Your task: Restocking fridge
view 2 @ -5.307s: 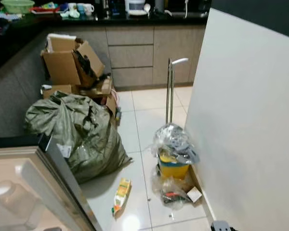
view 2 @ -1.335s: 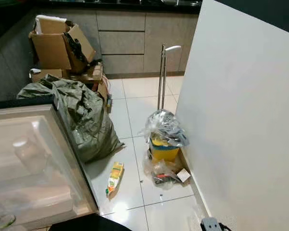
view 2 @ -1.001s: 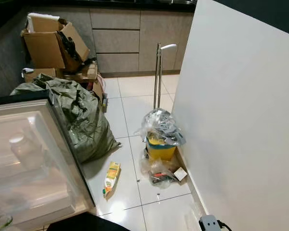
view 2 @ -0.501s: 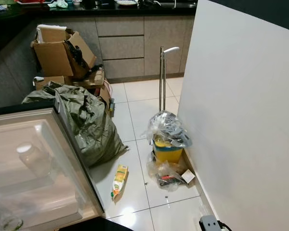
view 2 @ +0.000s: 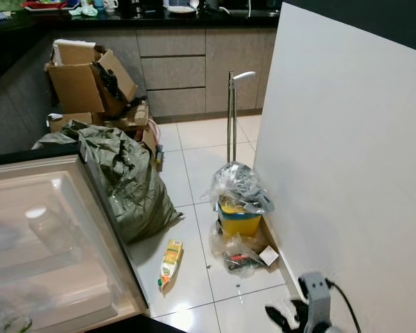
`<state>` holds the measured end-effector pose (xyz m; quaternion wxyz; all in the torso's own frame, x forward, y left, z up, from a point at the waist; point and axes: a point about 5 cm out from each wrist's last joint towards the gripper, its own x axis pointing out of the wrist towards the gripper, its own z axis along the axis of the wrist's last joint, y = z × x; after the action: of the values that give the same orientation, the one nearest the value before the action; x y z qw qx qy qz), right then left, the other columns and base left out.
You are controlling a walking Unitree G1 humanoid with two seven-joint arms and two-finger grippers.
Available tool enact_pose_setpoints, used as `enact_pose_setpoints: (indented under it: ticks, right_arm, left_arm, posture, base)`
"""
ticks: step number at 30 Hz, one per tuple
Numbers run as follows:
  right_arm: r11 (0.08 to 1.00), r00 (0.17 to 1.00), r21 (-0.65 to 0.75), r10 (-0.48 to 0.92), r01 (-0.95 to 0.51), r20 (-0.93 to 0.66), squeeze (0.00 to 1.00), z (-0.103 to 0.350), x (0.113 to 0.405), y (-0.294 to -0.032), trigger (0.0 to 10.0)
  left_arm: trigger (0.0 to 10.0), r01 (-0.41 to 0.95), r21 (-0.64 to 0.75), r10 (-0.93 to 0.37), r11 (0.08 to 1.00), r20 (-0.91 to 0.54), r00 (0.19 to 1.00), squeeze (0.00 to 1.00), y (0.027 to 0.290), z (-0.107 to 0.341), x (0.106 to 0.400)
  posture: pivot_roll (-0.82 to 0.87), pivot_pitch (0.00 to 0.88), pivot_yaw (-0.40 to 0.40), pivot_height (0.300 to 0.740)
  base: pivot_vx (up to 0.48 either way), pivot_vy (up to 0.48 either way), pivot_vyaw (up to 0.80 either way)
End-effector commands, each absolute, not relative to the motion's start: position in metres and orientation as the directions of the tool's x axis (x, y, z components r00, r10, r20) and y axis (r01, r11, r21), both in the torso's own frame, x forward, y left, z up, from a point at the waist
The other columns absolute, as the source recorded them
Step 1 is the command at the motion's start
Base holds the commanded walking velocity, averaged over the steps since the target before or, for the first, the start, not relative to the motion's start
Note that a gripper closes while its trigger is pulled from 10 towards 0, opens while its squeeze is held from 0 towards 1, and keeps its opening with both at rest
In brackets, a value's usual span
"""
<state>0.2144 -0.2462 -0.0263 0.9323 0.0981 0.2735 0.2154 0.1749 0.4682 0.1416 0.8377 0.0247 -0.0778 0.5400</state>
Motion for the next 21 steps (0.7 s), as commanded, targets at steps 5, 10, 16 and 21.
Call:
enact_pose_setpoints:
  ticks: [5,10,16,21]
  right_arm:
    - [0.671,0.628,0.267,0.741,-0.691,-0.238,0.0,0.024,0.246,-0.23,10.0]
    - [0.519,0.49,0.214,0.854,-0.828,-0.176,0.0,0.048,0.252,-0.21,10.0]
    - [0.443,0.418,0.179,0.894,-0.878,-0.16,0.0,0.062,0.255,-0.202,10.0]
    - [0.399,0.378,0.156,0.914,-0.903,-0.148,0.0,0.073,0.255,-0.2,10.0]
  left_arm:
    - [10.0,-0.842,-0.087,0.798,0.532,0.386,0.464,0.0,0.469,0.204,0.194]
    - [10.0,-0.75,-0.093,0.693,0.655,0.469,0.547,0.0,0.458,0.229,0.213]
    - [10.0,-0.624,-0.067,0.547,0.778,0.561,0.622,0.0,0.443,0.262,0.23]
    - [10.0,-0.486,-0.023,0.382,0.874,0.65,0.656,0.0,0.428,0.302,0.236]
  posture:
    - [-0.04,0.052,0.005,0.74]
    - [-0.04,0.052,0.006,0.74]
    - [-0.04,0.05,0.006,0.74]
    - [-0.03,0.046,0.005,0.74]
  base:
    - [0.0,0.0,0.0]
    - [0.0,0.0,0.0]
    - [0.0,0.0,0.0]
    - [0.0,0.0,0.0]
